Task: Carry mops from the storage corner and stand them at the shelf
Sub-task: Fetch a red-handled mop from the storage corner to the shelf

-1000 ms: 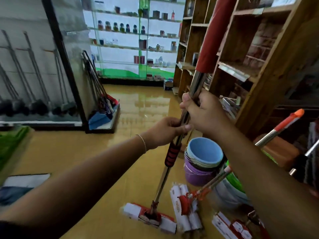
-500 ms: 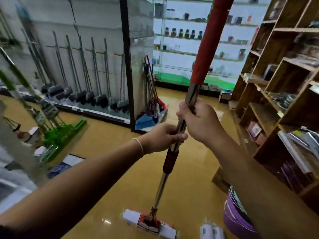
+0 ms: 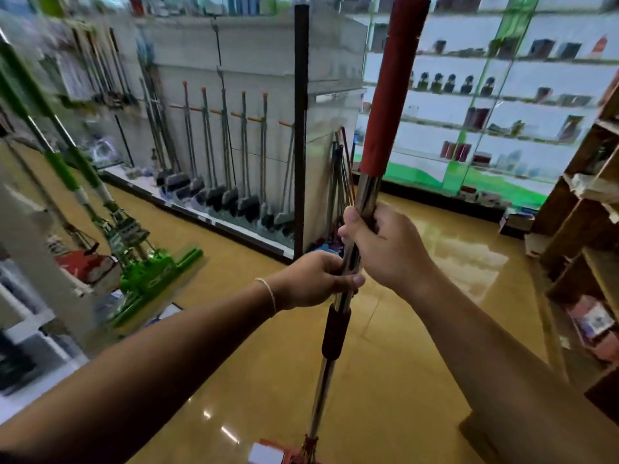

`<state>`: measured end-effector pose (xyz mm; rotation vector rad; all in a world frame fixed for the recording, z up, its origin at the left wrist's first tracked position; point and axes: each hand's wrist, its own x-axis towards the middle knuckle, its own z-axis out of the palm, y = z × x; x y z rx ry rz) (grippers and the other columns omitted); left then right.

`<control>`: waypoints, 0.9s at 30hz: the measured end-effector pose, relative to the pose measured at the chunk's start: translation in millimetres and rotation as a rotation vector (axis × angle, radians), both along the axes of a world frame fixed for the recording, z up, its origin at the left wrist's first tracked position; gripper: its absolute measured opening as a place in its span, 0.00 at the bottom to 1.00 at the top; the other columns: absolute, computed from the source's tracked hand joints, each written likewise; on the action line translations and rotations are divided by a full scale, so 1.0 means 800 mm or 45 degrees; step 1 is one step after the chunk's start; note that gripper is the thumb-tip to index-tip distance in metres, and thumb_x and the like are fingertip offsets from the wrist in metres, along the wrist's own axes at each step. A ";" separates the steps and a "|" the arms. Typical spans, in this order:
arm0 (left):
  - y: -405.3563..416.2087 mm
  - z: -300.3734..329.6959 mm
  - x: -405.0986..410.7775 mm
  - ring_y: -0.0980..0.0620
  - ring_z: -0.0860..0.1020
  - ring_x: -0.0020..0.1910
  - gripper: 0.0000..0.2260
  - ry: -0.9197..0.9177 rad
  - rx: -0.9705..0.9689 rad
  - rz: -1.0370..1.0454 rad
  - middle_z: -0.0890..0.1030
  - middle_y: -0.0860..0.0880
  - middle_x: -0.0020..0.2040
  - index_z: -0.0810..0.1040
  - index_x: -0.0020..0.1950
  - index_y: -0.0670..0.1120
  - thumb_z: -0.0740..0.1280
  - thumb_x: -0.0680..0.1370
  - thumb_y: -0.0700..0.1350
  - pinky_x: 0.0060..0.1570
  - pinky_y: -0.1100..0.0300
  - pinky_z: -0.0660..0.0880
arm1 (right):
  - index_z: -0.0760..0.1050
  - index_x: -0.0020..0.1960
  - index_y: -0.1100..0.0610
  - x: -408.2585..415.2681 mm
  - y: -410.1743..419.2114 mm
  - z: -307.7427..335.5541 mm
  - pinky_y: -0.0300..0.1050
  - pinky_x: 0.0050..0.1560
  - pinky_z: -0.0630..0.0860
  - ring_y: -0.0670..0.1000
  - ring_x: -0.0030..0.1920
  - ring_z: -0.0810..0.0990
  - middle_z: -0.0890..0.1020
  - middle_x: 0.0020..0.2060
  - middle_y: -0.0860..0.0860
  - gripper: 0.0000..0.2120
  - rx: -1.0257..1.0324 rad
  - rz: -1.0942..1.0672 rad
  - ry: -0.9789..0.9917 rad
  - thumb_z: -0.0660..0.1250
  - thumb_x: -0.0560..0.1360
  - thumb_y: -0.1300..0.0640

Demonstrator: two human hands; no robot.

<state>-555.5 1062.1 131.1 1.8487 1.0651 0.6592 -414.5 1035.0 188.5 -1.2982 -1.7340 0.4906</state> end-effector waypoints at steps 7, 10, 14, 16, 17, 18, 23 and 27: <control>0.081 -0.012 -0.018 0.50 0.83 0.49 0.11 -0.002 -0.051 0.024 0.84 0.46 0.48 0.81 0.52 0.42 0.67 0.78 0.48 0.56 0.50 0.79 | 0.75 0.49 0.49 -0.024 0.088 -0.009 0.52 0.51 0.81 0.43 0.45 0.82 0.83 0.42 0.45 0.12 -0.039 0.056 0.031 0.59 0.81 0.42; 0.128 -0.020 -0.028 0.45 0.83 0.49 0.12 -0.026 -0.057 -0.006 0.83 0.42 0.48 0.80 0.52 0.39 0.68 0.78 0.48 0.56 0.46 0.78 | 0.75 0.48 0.49 -0.036 0.135 -0.017 0.52 0.51 0.80 0.44 0.45 0.82 0.83 0.41 0.45 0.13 -0.020 0.004 0.006 0.59 0.81 0.42; 0.201 -0.025 -0.045 0.38 0.81 0.47 0.15 -0.004 -0.057 -0.070 0.82 0.39 0.46 0.79 0.51 0.40 0.68 0.77 0.53 0.53 0.40 0.77 | 0.74 0.46 0.48 -0.055 0.200 -0.019 0.40 0.43 0.76 0.43 0.44 0.82 0.83 0.41 0.47 0.10 -0.022 -0.032 0.010 0.59 0.82 0.45; 0.237 -0.020 -0.053 0.33 0.79 0.48 0.20 -0.022 -0.086 -0.101 0.80 0.35 0.48 0.79 0.52 0.40 0.69 0.75 0.57 0.53 0.36 0.77 | 0.74 0.46 0.48 -0.065 0.232 -0.014 0.39 0.41 0.74 0.43 0.43 0.81 0.83 0.41 0.47 0.10 -0.024 -0.054 0.000 0.59 0.82 0.46; 0.256 -0.016 -0.057 0.32 0.78 0.47 0.21 -0.022 -0.097 -0.116 0.79 0.34 0.47 0.78 0.52 0.39 0.69 0.74 0.58 0.52 0.37 0.78 | 0.73 0.46 0.48 -0.070 0.248 -0.010 0.38 0.40 0.74 0.42 0.42 0.81 0.82 0.41 0.47 0.10 -0.020 -0.069 -0.009 0.59 0.82 0.47; 0.275 -0.013 -0.061 0.35 0.78 0.42 0.21 -0.020 -0.094 -0.133 0.79 0.35 0.43 0.78 0.51 0.38 0.69 0.74 0.57 0.47 0.43 0.79 | 0.73 0.45 0.48 -0.075 0.264 -0.005 0.39 0.40 0.74 0.42 0.41 0.81 0.82 0.40 0.47 0.10 -0.014 -0.080 -0.016 0.59 0.83 0.47; 0.356 0.005 -0.079 0.63 0.72 0.28 0.14 -0.047 -0.044 -0.198 0.75 0.52 0.35 0.79 0.49 0.38 0.67 0.79 0.50 0.33 0.66 0.70 | 0.74 0.47 0.50 -0.094 0.338 0.013 0.47 0.46 0.80 0.44 0.41 0.82 0.82 0.39 0.47 0.10 0.028 -0.146 0.014 0.59 0.82 0.47; 0.413 0.006 -0.093 0.43 0.80 0.43 0.19 -0.091 0.010 -0.191 0.80 0.36 0.46 0.77 0.53 0.34 0.68 0.78 0.51 0.49 0.49 0.79 | 0.75 0.48 0.52 -0.105 0.395 0.017 0.53 0.50 0.81 0.45 0.42 0.83 0.83 0.39 0.48 0.12 0.023 -0.149 0.048 0.59 0.82 0.46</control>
